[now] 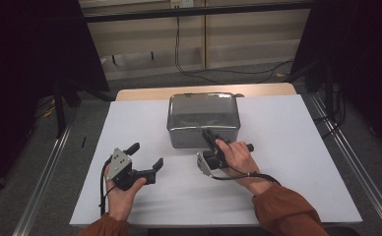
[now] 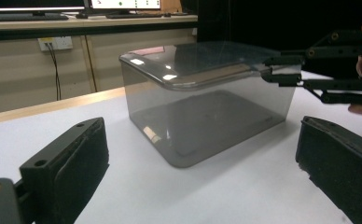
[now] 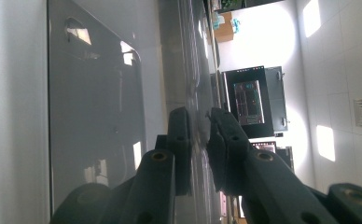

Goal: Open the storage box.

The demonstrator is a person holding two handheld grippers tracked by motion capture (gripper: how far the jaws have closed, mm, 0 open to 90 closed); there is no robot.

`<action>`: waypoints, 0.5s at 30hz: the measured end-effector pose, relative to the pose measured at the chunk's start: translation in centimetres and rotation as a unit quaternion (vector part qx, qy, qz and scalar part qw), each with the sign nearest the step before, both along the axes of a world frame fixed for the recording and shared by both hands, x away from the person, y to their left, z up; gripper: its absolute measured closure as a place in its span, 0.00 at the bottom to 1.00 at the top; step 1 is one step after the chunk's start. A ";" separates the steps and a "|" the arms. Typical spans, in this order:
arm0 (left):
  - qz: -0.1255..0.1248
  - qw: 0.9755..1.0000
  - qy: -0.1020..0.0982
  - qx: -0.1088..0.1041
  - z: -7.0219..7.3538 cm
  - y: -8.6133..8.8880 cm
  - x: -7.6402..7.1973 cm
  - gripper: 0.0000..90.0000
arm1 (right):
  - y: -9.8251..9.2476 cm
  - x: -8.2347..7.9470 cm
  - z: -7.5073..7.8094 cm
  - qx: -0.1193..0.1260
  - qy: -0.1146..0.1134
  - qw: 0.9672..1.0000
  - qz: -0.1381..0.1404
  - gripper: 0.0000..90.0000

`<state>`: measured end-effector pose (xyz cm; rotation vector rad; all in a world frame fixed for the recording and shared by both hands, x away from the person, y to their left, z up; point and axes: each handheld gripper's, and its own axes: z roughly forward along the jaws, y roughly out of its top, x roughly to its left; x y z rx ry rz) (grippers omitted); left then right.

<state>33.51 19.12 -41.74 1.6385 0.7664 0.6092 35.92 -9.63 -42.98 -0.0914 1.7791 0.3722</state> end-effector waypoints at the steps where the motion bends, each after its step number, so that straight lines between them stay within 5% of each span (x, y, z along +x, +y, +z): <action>1: 0.001 1.000 -0.001 0.002 0.1 0.0 0.1 0.03 | 0.0 0.0 0.0 0.001 0.000 1.000 0.001 0.88; 9: -0.004 1.000 0.014 0.005 -0.2 -0.7 1.7 0.02 | -0.2 0.1 0.5 0.008 -0.008 1.000 0.004 0.88; 15: -0.011 1.000 0.003 0.009 -0.2 -1.1 2.8 0.02 | -0.1 0.2 0.9 0.009 -0.015 1.000 0.008 0.89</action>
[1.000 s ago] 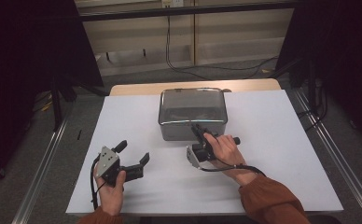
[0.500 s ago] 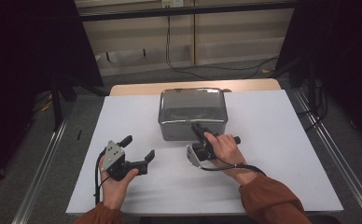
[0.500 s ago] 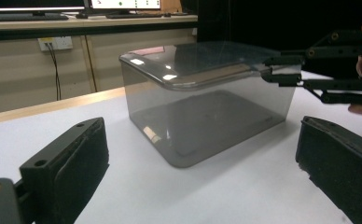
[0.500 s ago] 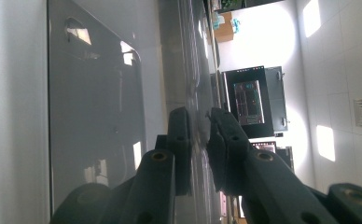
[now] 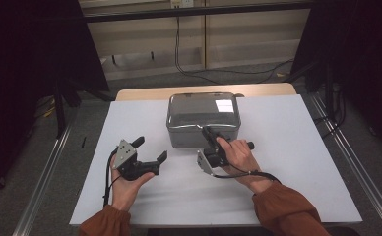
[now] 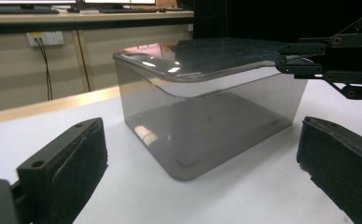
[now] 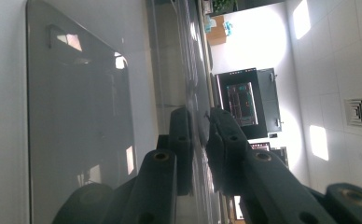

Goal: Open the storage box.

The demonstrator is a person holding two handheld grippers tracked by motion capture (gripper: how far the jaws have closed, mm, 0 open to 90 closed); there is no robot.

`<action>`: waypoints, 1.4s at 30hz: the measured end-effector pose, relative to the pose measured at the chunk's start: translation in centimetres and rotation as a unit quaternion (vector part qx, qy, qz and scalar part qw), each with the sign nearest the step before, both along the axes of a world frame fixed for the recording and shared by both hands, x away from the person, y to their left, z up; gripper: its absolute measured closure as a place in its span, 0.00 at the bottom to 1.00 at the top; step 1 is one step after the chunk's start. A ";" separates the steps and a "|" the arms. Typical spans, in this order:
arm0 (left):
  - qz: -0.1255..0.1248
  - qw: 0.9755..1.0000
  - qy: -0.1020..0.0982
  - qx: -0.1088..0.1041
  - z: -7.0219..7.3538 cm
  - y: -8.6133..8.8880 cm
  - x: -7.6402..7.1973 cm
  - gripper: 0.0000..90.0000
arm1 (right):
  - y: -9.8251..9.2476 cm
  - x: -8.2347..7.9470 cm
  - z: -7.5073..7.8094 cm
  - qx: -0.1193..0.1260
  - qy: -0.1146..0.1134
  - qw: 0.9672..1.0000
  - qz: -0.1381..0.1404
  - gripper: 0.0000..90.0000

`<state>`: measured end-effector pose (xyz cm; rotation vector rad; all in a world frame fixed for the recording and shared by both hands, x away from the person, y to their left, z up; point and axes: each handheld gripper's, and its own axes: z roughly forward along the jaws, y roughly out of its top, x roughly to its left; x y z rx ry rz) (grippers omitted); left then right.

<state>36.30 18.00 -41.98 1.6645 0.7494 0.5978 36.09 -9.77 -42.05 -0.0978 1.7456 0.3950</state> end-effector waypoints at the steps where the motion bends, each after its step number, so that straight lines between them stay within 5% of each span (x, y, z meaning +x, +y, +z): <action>1: 0.001 1.000 -0.007 -0.004 0.1 -0.1 0.5 0.02 | 0.0 0.0 0.1 0.002 0.000 1.000 -0.002 0.89; 21: -0.001 1.000 -0.015 -0.013 0.4 -2.2 5.3 0.02 | -0.1 0.3 1.4 0.013 -0.013 1.000 0.000 0.90; 31: 0.004 1.000 -0.018 0.015 0.5 -3.0 7.7 0.03 | -0.1 0.4 1.8 0.021 -0.014 1.000 -0.003 0.91; 42: 0.005 1.000 -0.023 0.002 0.0 -4.4 9.2 0.05 | 0.0 0.6 2.1 0.024 -0.019 1.000 -0.003 0.90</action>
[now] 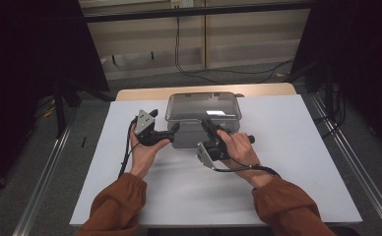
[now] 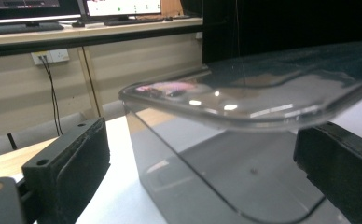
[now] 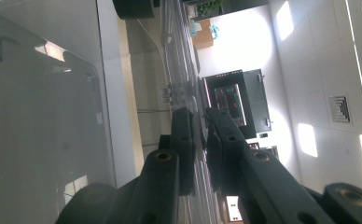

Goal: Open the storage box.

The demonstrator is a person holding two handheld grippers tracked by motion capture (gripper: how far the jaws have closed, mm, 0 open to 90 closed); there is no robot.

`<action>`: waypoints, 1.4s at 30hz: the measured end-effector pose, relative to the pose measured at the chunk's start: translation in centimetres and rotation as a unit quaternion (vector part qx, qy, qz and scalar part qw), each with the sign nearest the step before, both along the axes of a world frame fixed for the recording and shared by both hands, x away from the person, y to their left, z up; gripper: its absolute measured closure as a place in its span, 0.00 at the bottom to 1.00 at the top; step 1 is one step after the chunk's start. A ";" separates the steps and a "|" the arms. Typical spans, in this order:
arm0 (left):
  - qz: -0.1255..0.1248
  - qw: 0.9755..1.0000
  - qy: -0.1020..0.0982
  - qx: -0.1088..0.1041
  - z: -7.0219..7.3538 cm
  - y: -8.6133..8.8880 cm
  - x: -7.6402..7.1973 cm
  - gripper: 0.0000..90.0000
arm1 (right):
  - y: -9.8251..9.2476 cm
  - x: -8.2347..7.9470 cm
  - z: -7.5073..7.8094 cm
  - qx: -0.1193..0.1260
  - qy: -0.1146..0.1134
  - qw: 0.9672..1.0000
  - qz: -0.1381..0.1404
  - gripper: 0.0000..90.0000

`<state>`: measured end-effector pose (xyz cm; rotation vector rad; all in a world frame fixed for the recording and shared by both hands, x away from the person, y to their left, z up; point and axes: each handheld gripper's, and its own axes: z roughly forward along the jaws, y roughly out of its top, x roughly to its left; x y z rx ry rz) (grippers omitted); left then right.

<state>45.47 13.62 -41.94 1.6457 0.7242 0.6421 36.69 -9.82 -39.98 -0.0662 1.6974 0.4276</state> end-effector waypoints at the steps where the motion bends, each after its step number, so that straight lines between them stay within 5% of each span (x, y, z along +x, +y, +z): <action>1: 0.001 1.000 -0.004 -0.001 0.0 -0.1 0.0 0.05 | 0.0 0.0 0.0 0.003 0.000 1.000 -0.001 0.90; 4: 0.003 1.000 -0.010 -0.013 0.2 -0.1 0.1 0.07 | 0.0 0.0 -0.1 0.002 0.000 1.000 0.001 0.90; 13: -0.004 1.000 -0.030 0.006 0.3 -0.2 0.1 0.12 | 0.0 0.1 -0.4 0.017 0.007 1.000 -0.002 0.84; 16: -0.004 1.000 -0.029 0.005 0.3 -0.3 0.1 0.13 | -0.1 0.3 -0.4 0.032 0.014 0.999 -0.001 0.76; 18: -0.006 1.000 -0.030 0.001 0.4 -0.3 0.1 0.16 | -0.5 0.4 -0.3 0.080 0.040 0.996 0.002 0.68; 19: -0.006 1.000 -0.030 0.001 0.4 -0.3 0.1 0.17 | -0.5 0.4 -0.3 0.080 0.040 0.996 0.002 0.68; 22: -0.007 1.000 -0.031 -0.003 0.3 -0.2 0.2 0.17 | -1.7 0.7 0.0 0.145 0.074 0.987 -0.006 0.56; 23: -0.006 1.000 -0.030 -0.001 0.3 -0.2 0.3 0.17 | -1.7 0.7 0.0 0.145 0.074 0.987 -0.006 0.56; 25: -0.005 1.000 -0.031 0.001 0.2 -0.1 0.4 0.17 | -2.4 1.0 0.3 0.183 0.088 0.979 -0.011 0.51; 30: -0.006 0.999 -0.037 0.005 0.2 -0.2 0.3 0.18 | -4.1 1.7 0.5 0.229 0.100 0.968 -0.012 0.41; 31: -0.006 0.999 -0.038 0.005 0.2 -0.2 0.3 0.18 | -4.7 2.0 0.4 0.253 0.107 0.962 -0.011 0.38; 32: -0.006 0.999 -0.038 0.005 0.2 -0.2 0.3 0.19 | -4.9 2.2 0.4 0.264 0.110 0.958 -0.012 0.37; 33: -0.006 0.999 -0.040 0.006 0.2 -0.2 0.4 0.19 | -4.9 2.2 0.4 0.264 0.110 0.958 -0.012 0.37; 35: -0.008 0.999 -0.044 0.009 0.3 -0.3 0.3 0.20 | -5.5 2.4 0.3 0.279 0.116 0.953 -0.017 0.33; 39: -0.011 0.998 -0.052 0.013 0.4 -0.3 0.2 0.24 | -6.4 3.1 0.3 0.318 0.133 0.939 -0.020 0.29; 40: -0.011 0.998 -0.054 0.010 0.5 -0.3 0.2 0.24 | -6.9 3.5 0.4 0.341 0.146 0.929 -0.018 0.29; 42: -0.011 0.998 -0.055 0.014 0.6 -0.4 0.2 0.24 | -7.1 3.6 0.3 0.347 0.150 0.926 -0.018 0.29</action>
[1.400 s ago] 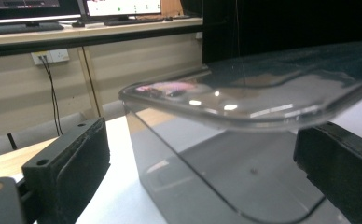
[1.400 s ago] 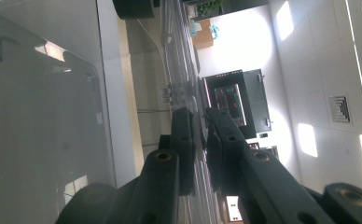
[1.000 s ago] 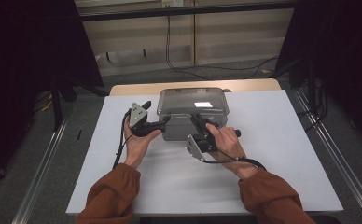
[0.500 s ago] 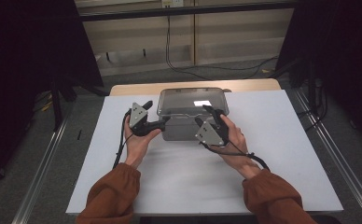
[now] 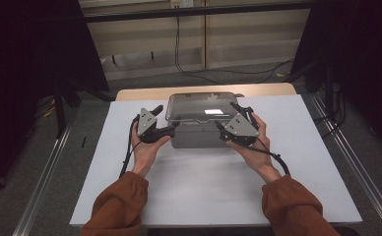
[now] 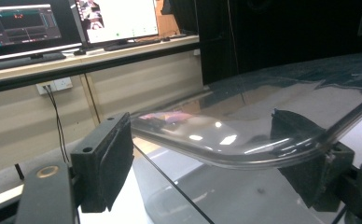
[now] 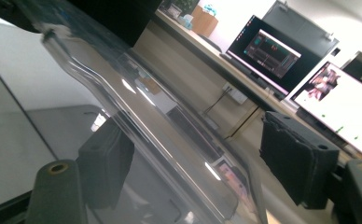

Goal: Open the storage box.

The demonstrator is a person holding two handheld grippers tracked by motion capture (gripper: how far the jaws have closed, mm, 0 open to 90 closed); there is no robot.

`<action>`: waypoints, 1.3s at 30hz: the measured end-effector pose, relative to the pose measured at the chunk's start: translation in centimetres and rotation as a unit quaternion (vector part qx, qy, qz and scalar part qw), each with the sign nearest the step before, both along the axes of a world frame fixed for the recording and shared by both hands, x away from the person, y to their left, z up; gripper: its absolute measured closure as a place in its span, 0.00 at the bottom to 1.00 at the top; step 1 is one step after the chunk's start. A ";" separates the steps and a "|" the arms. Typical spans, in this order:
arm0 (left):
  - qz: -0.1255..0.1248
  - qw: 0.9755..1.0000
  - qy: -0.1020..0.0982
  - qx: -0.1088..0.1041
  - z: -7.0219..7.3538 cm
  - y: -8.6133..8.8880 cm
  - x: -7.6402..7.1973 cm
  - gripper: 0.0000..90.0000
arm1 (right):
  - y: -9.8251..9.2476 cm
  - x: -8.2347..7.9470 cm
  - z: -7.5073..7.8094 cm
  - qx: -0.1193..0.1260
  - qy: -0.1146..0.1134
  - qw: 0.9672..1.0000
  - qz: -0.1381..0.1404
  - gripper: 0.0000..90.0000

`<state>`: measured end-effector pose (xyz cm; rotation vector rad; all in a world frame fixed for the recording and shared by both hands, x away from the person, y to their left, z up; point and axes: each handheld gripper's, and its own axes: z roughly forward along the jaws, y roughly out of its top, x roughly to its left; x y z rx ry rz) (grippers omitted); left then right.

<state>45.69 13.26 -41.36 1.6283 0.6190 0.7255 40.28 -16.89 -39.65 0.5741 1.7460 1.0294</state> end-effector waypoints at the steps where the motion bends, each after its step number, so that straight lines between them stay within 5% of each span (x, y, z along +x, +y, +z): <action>1: -0.002 1.000 -0.001 0.004 0.1 0.0 0.0 0.24 | -0.2 0.1 -0.1 0.009 0.006 1.000 0.002 0.28; 6: -0.005 1.000 -0.005 0.005 0.5 -0.2 0.1 0.27 | -1.2 0.9 -0.3 0.049 0.034 0.998 0.009 0.30; 14: -0.012 1.000 0.000 -0.004 0.5 -0.5 0.5 0.32 | -2.0 1.7 -0.3 0.083 0.039 0.996 0.021 0.38; 26: -0.017 1.000 -0.011 0.000 0.6 -0.6 0.9 0.34 | -2.6 2.2 -0.3 0.106 0.046 0.992 0.043 0.50; 39: -0.025 1.000 -0.014 0.003 0.9 -0.5 1.1 0.40 | -3.2 2.5 -0.3 0.121 0.051 0.990 0.048 0.50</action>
